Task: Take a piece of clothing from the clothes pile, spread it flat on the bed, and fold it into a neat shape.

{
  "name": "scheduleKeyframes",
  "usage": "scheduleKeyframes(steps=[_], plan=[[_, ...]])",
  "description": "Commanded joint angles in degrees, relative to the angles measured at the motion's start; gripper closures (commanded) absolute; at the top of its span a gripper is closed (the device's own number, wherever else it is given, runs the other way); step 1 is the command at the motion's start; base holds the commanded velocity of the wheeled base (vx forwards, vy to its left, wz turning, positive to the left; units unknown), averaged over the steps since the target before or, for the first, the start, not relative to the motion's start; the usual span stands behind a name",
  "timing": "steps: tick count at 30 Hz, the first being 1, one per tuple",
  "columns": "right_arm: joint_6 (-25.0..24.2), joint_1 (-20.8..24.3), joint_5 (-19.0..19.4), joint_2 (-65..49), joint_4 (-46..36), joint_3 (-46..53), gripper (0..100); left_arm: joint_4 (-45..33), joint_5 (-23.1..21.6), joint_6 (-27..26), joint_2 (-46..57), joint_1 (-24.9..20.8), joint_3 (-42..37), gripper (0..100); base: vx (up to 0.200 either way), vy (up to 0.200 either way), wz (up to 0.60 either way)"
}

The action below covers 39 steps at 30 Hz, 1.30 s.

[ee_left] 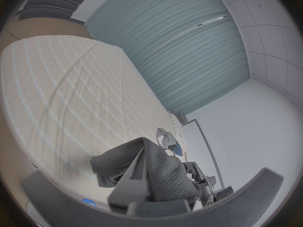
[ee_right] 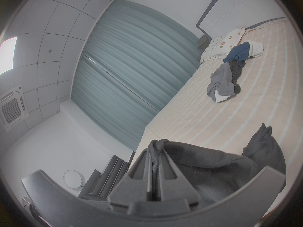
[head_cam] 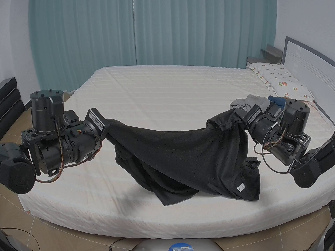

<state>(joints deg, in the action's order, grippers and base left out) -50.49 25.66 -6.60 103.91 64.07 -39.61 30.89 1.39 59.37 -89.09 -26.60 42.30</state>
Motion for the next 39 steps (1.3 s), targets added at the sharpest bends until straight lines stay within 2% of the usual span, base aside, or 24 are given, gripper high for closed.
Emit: scheduleKeyframes(steps=[1, 8, 10, 13, 16, 18, 19, 20, 25, 30, 34, 39], plan=[[0.0, 1.2, -0.1, -2.2, 0.1, 1.1, 100, -1.8, 0.0, -0.8, 2.0, -0.4, 0.1, 100, -0.2, 0.0, 0.0], [0.5, 3.1, -0.1, -10.4, -1.7, 2.9, 100, -5.8, 0.0, -2.2, 7.8, -1.1, 0.3, 100, -0.2, 0.0, 0.0], [0.7, 3.2, -0.2, -14.8, -4.5, 2.4, 100, -7.8, 0.1, -3.2, 10.4, -1.1, 0.7, 100, -0.2, 0.0, 0.0], [1.1, 3.3, 0.2, -21.1, -9.8, 0.3, 100, -10.4, 0.0, -3.9, 14.7, -1.5, 2.1, 100, -0.2, 0.0, 0.0], [3.8, 3.3, 0.9, -27.4, -17.7, -6.0, 100, -15.6, 0.3, -5.9, 16.4, -2.2, 6.4, 100, 0.0, 0.0, 0.0], [3.8, 3.3, 0.9, -27.4, -17.7, -6.0, 100, -15.6, 0.3, -5.9, 16.4, -2.2, 6.4, 100, 0.0, 0.0, 0.0], [5.1, 3.3, 1.1, -31.3, -27.6, -15.0, 100, -21.6, 0.7, -6.4, 17.2, -1.8, 13.0, 100, 0.0, 0.0, 0.0], [5.3, 3.2, 0.9, -31.8, -31.2, -18.6, 100, -23.9, 0.7, -6.4, 17.3, -1.6, 15.8, 100, 0.0, 0.0, 0.0], [6.5, 0.1, 0.8, -30.5, -41.2, -31.3, 100, -32.4, 0.7, -6.5, 16.5, 0.3, 25.3, 100, 0.0, 0.0, 0.0], [7.0, -3.9, 1.1, -25.3, -49.4, -43.5, 100, -34.3, 0.1, -6.2, 12.2, 3.0, 29.1, 100, 0.0, 0.0, 0.0], [7.1, -5.8, 1.1, -20.2, -51.8, -49.0, 100, -33.9, -0.1, -6.1, 7.9, 5.4, 30.4, 100, 0.0, 0.0, 0.0], [7.1, -7.3, 1.1, -10.8, -51.5, -51.8, 100, -33.7, -0.2, -6.0, 1.0, 7.2, 32.2, 100, 0.2, 0.0, 0.0]])
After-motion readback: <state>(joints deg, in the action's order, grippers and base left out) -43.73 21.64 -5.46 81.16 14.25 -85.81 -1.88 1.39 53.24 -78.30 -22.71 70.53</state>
